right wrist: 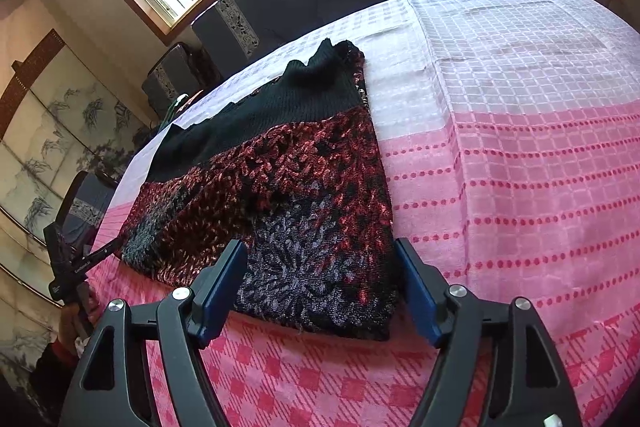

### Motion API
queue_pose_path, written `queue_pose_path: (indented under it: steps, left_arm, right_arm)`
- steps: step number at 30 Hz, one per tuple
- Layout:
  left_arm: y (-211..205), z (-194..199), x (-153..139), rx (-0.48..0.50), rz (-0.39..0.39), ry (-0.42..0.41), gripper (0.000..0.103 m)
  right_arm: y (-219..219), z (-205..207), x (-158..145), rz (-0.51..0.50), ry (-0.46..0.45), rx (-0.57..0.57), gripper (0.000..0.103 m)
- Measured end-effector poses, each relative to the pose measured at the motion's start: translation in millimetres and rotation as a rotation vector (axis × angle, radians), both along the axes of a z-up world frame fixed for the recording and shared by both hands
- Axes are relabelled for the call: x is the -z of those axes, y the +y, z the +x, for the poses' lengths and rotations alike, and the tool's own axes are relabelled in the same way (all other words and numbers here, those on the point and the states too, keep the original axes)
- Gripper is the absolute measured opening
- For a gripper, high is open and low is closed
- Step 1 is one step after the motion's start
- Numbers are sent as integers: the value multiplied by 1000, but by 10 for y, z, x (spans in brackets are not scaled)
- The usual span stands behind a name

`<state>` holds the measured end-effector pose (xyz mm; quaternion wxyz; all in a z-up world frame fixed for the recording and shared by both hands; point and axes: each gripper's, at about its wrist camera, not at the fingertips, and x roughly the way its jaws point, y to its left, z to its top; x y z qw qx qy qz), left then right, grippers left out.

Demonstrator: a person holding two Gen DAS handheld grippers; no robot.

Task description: Fold small clothes

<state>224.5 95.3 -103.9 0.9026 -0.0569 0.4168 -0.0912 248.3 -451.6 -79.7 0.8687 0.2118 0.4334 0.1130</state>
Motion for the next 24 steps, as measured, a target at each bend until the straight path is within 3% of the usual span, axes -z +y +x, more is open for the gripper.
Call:
queue_pose_path:
  steps: [11, 24]
  left_arm:
    - [-9, 17, 20, -18, 32, 10, 62]
    - [-60, 28, 36, -31, 78, 14, 67]
  right_arm:
    - [159, 11, -17, -98, -9, -25, 80]
    - [153, 2, -11, -99, -16, -14, 84]
